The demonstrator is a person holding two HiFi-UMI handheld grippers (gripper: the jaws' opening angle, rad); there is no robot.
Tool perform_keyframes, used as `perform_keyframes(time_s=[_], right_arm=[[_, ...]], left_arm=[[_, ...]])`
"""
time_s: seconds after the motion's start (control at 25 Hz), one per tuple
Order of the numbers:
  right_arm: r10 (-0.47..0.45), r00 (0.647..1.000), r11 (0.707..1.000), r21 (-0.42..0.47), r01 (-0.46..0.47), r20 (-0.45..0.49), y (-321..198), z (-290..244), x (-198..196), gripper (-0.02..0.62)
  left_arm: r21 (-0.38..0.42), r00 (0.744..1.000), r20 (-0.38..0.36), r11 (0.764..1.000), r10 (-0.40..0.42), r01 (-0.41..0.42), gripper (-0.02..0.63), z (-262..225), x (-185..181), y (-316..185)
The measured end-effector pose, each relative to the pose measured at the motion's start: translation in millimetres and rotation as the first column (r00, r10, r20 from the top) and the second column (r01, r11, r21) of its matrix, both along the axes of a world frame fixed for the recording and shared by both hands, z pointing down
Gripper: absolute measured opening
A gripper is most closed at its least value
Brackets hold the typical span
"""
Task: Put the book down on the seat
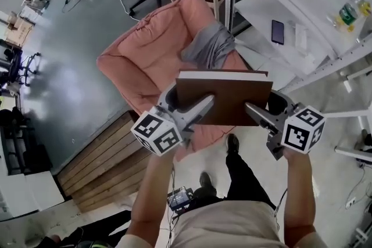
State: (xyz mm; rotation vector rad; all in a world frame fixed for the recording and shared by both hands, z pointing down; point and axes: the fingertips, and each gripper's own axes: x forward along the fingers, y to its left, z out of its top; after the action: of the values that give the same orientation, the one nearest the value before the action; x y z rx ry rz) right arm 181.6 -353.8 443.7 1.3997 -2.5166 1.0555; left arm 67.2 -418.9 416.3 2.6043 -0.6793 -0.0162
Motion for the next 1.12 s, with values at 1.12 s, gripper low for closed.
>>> perform_keyframes(time_s=[1.12], right_arm=[[0.115, 0.993, 0.932, -0.350, -0.095, 0.038, -52, 312, 77, 0.298]], left_arm=[[-0.366, 0.985, 0.171, 0.928, -0.007, 0.071, 0.399, 339, 70, -65]])
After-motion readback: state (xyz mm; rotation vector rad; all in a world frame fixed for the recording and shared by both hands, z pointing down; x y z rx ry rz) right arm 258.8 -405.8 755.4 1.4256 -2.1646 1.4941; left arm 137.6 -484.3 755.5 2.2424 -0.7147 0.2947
